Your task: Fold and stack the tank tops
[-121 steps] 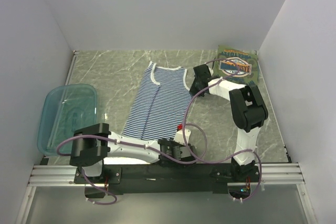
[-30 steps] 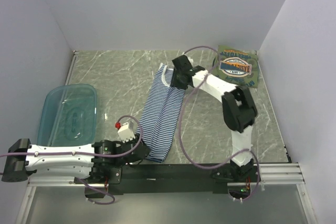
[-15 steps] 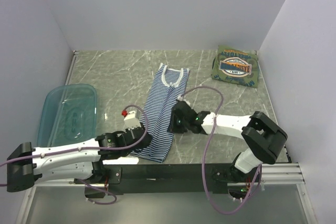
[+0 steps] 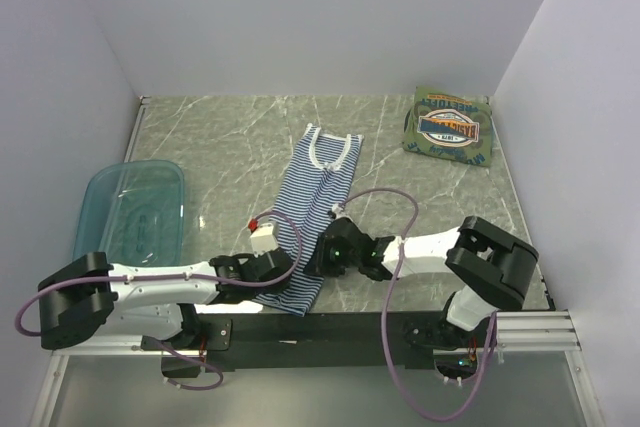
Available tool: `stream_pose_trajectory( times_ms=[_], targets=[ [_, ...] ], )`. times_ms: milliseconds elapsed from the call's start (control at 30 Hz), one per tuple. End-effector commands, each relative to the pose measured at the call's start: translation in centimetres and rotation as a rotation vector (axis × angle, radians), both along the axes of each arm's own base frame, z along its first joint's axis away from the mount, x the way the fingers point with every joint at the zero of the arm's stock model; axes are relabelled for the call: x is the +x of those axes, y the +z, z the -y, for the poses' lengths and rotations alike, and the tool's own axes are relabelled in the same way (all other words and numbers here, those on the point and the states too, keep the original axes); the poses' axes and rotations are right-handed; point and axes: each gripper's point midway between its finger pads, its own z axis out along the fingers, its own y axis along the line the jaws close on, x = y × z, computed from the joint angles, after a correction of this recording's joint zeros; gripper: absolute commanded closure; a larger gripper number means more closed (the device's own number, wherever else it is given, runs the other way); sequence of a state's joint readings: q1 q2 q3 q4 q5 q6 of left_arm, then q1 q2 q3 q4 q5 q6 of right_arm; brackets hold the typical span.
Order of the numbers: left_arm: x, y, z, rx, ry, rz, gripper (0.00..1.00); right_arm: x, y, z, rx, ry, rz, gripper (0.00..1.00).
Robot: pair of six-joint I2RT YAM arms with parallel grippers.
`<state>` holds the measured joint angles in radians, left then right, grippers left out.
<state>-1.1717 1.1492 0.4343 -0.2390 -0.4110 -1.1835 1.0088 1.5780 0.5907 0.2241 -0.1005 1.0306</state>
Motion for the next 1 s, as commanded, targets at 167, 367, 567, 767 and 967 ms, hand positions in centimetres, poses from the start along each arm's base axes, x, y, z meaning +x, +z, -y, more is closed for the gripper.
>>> stream_pose_trajectory(
  times_ms=[167,367,567,767,967],
  targets=[
    [-0.4,-1.4,-0.2,0.001,0.028,-0.05,0.97,-5.0,-0.9,-0.3,0.037,0.123,-0.06,0.78],
    [-0.5,-1.9,-0.6,-0.014,0.036,-0.069,0.98,-8.7,-2.9,0.4,-0.029,0.187,-0.083,0.79],
    [-0.4,-2.3,-0.8,-0.013,0.036,-0.09,0.99,-10.1,-3.7,2.2,-0.082,0.175,-0.073,0.78],
    [-0.4,-2.3,-0.2,-0.023,0.023,-0.102,1.0,-10.6,-5.2,3.5,-0.125,0.143,-0.115,0.79],
    [0.3,-1.0,1.2,-0.047,-0.008,-0.077,0.98,-10.1,-6.6,7.5,-0.174,0.026,-0.173,0.79]
  ],
)
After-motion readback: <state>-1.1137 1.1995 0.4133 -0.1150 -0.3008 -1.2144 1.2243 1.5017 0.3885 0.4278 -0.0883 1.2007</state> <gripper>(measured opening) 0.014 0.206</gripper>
